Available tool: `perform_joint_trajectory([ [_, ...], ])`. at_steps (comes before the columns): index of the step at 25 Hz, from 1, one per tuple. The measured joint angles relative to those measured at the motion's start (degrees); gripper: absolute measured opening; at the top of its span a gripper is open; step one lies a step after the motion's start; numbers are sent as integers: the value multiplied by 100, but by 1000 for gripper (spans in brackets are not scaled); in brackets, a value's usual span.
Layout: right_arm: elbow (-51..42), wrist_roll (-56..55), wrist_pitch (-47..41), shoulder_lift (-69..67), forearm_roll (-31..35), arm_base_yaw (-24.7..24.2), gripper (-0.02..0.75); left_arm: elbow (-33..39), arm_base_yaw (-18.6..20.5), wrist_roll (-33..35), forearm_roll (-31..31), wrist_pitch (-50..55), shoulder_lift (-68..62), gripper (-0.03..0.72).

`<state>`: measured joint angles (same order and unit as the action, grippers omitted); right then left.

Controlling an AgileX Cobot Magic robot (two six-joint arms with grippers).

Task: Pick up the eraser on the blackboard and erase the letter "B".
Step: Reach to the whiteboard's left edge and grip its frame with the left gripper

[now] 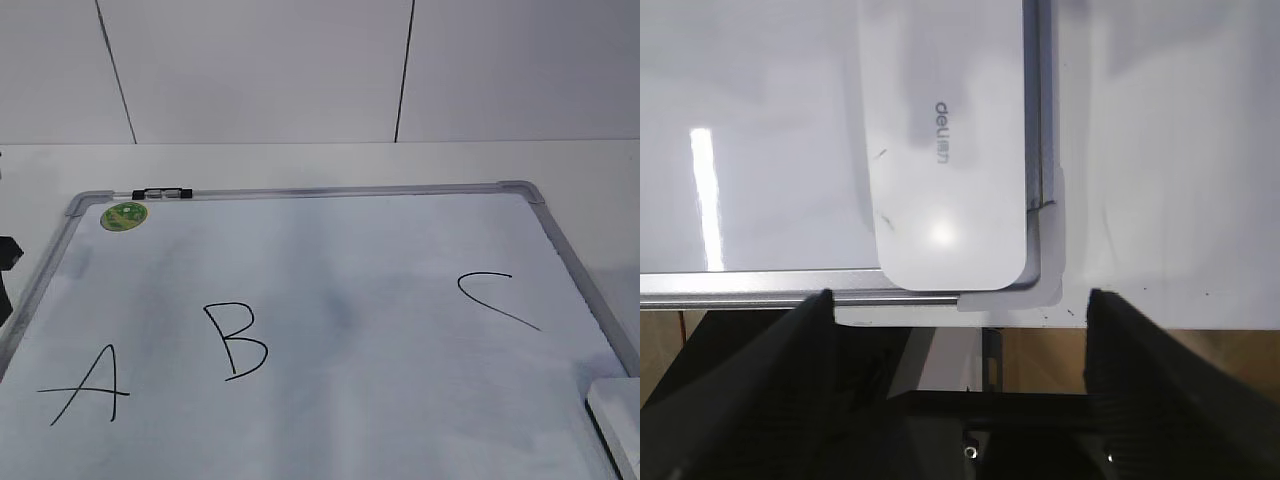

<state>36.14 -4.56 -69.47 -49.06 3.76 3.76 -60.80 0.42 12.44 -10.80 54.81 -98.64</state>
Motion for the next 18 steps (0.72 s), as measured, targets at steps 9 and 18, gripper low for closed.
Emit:
perform_joint_trajectory([
  [9, 0, 0, 19, 0, 0, 0, 579, -295, -61, 34, 63, -213, -259, 240],
  [18, 0, 3, 19, 0, 21, 0, 580, -414, -61, 34, 142, -213, -649, 240],
])
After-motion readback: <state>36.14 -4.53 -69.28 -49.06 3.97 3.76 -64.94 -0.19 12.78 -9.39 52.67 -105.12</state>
